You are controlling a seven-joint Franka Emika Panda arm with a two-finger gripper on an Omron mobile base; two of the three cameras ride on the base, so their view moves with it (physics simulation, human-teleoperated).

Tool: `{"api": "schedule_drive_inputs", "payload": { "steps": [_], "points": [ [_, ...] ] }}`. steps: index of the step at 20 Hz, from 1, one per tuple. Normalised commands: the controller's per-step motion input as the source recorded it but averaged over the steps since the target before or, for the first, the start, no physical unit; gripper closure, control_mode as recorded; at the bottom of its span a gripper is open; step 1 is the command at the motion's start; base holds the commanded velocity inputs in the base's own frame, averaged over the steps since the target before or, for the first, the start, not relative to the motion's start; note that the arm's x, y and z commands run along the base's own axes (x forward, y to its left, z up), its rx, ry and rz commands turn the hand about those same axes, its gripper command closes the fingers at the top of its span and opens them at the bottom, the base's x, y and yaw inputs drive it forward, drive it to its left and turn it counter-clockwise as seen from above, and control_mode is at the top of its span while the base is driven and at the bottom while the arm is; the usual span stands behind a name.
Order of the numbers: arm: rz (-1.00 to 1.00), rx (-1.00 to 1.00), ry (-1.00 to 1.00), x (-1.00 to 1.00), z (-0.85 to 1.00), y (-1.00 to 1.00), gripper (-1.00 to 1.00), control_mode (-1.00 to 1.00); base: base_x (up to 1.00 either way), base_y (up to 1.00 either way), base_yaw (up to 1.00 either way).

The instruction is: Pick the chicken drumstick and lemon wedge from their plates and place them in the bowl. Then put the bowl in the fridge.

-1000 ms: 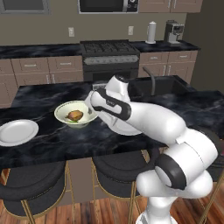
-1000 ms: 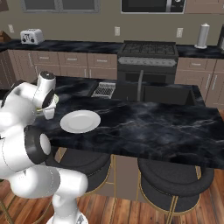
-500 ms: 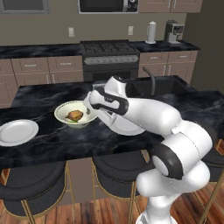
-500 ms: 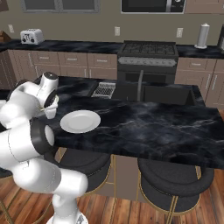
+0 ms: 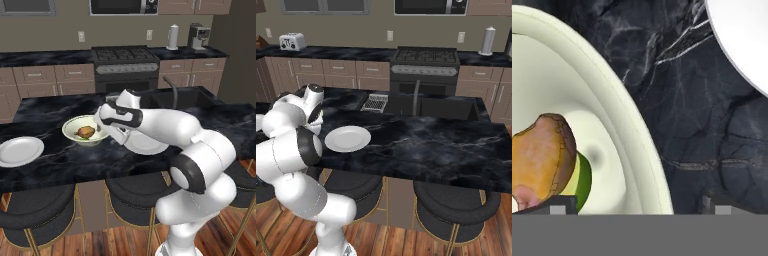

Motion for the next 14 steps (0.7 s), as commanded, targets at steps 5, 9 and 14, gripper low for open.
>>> {"api": "schedule_drive_inputs", "payload": {
  "steps": [5, 9, 14],
  "points": [
    [0.0, 0.0, 0.0, 0.0, -0.09, 0.05, -1.0, -1.0, 0.0, 0.0, 0.0],
    [0.0, 0.0, -0.02, 0.0, -0.03, 0.03, -1.0, -1.0, 0.0, 0.0, 0.0],
    [0.0, 0.0, 0.0, 0.0, -0.08, 0.1, 1.0, -1.0, 0.0, 0.0, 0.0]
  ]
}}
